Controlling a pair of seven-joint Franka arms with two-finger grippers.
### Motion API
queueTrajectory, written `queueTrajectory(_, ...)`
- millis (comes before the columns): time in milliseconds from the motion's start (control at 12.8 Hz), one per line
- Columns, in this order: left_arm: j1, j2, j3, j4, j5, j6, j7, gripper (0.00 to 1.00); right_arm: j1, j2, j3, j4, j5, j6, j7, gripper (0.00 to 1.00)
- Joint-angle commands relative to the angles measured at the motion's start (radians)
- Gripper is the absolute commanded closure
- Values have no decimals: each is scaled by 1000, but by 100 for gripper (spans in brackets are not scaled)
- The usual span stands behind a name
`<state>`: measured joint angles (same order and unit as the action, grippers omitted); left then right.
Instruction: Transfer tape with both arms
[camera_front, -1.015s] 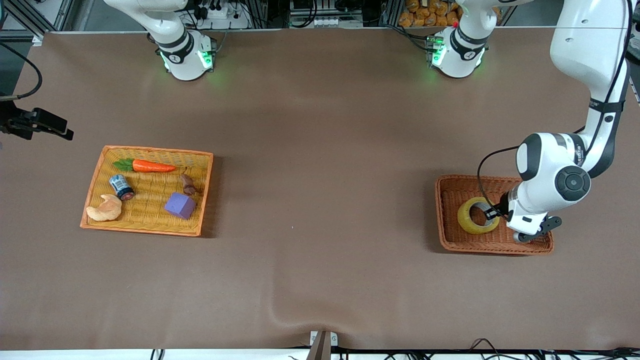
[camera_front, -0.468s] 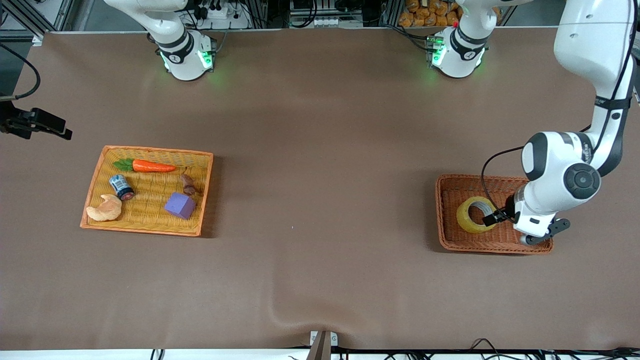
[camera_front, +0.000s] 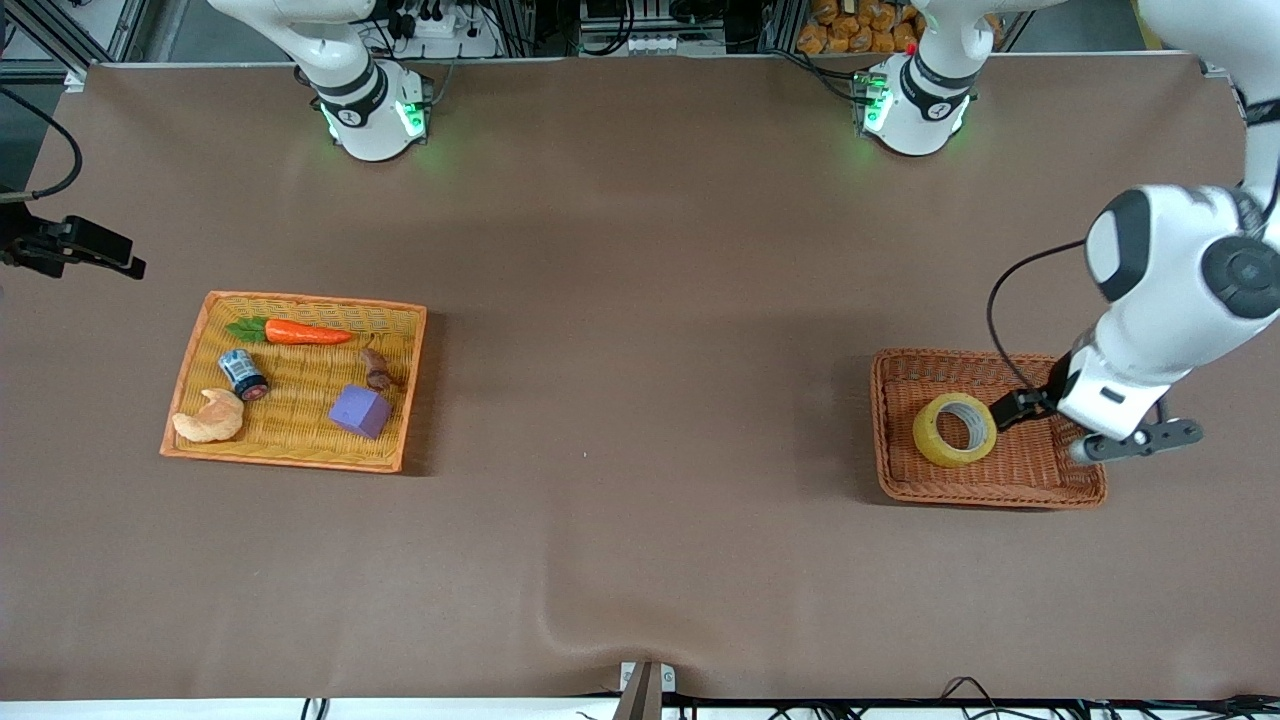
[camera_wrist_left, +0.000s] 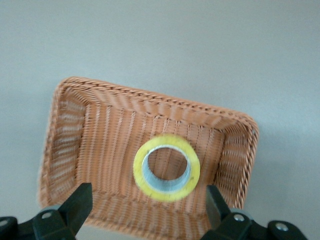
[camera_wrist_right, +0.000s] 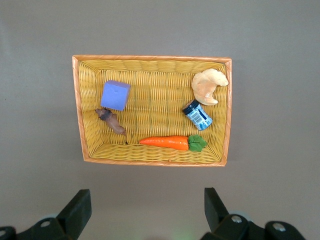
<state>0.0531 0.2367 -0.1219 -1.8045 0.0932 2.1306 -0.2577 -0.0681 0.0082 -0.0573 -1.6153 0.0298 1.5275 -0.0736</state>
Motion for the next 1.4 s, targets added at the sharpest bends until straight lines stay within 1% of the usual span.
queueTrajectory(0, 7, -48, -45, 62, -15, -160, 28, 0, -9, 24, 17, 26, -8, -10, 9, 0)
queueTrajectory(78, 7, -71, -51, 88, -13, -219, 40, 0, -10, 25, 19, 25, -7, -7, 11, 0)
queueTrajectory(156, 8, -97, -51, 108, -15, -263, 70, 0, -13, 48, 19, 26, -5, -3, 6, 0)
queueTrajectory(390, 8, -186, -50, 122, -21, -392, 165, 0, -9, 62, 20, 46, -5, -4, 9, 0)
queueTrajectory(468, -12, -203, -32, 126, -26, -437, 199, 0, -9, 62, 20, 46, -8, -9, 9, 0)
queueTrajectory(546, -63, -206, 20, 151, -55, -492, 196, 0, -12, 62, 20, 46, -8, -13, 8, 0)
queueTrajectory(624, -120, -208, 97, 175, -84, -547, 210, 0, -16, 62, 19, 46, -5, -13, 6, 0)
queueTrajectory(702, -139, -209, 117, 192, -90, -558, 219, 0, -13, 62, 19, 46, -7, -14, 8, 0)
queueTrajectory(937, -134, -232, 111, 235, -104, -598, 247, 0, -10, 62, 19, 46, -10, -14, 9, 0)
queueTrajectory(1015, -130, -232, 110, 258, -125, -625, 236, 0, -13, 62, 19, 49, -10, -14, 9, 0)
queueTrajectory(1093, -131, -229, 117, 301, -127, -664, 236, 0, -15, 62, 19, 49, -10, -14, 9, 0)
queueTrajectory(1171, -131, -220, 120, 318, -124, -670, 244, 0, -16, 61, 17, 51, -10, -10, 11, 0)
queueTrajectory(1327, -133, -221, 119, 323, -115, -672, 245, 0, -15, 62, 17, 52, -11, -9, 11, 0)
